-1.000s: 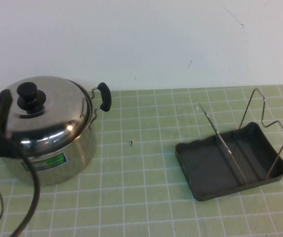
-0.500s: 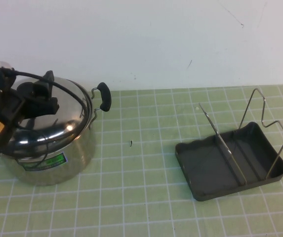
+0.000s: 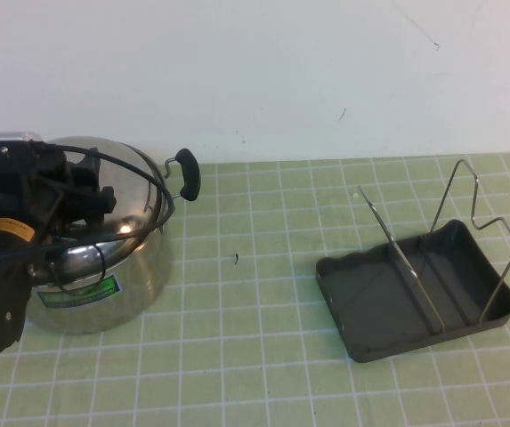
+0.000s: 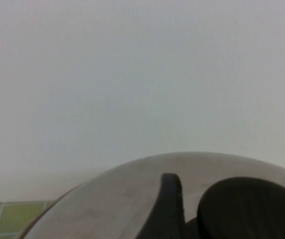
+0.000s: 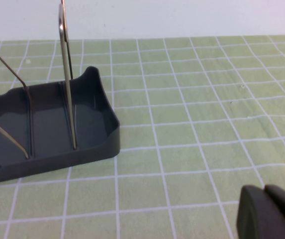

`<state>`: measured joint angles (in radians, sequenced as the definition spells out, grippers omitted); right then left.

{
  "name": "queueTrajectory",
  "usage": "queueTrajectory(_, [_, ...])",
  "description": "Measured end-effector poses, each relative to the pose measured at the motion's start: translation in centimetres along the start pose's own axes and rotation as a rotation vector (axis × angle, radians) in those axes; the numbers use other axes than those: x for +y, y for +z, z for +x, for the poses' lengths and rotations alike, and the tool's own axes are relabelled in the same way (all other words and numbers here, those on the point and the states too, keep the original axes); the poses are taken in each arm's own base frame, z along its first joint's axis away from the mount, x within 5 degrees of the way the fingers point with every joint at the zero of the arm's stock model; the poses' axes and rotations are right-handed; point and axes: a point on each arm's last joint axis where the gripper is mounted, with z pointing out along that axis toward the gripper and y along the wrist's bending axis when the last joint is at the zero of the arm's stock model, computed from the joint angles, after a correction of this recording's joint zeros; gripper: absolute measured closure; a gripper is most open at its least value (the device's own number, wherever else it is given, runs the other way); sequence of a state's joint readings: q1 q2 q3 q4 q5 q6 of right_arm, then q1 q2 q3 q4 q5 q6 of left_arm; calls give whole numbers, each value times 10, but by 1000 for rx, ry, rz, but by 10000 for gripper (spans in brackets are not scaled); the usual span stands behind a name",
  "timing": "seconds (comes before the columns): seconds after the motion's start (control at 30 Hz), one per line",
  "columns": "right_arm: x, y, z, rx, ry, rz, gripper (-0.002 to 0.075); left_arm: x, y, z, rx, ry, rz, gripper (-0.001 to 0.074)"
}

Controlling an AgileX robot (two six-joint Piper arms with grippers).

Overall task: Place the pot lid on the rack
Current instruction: Open the pot

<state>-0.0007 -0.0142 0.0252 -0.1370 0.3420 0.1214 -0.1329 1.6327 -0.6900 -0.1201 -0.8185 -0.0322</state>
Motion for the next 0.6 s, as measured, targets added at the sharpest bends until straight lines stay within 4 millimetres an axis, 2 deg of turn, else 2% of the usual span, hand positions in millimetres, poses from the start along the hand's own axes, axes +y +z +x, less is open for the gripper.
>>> queueTrajectory(0.17, [0, 0, 0, 0, 0, 0, 727, 2, 1, 1, -4, 0, -16, 181])
queueTrajectory(0.23, [0, 0, 0, 0, 0, 0, 727, 2, 1, 1, -4, 1, -20, 209])
queueTrajectory(0.3, [0, 0, 0, 0, 0, 0, 727, 3, 1, 1, -5, -6, -27, 281])
queueTrajectory(0.37, [0, 0, 0, 0, 0, 0, 727, 3, 1, 1, -9, -7, -29, 397])
queueTrajectory(0.4, [0, 0, 0, 0, 0, 0, 727, 3, 1, 0, -12, -9, -30, 418])
queueTrajectory(0.5, [0, 0, 0, -1, -17, 5, 727, 3, -1, -2, -10, -10, -29, 419])
queueTrajectory(0.6, [0, 0, -1, -6, 32, -5, 727, 1, -8, -14, -11, -10, -18, 419])
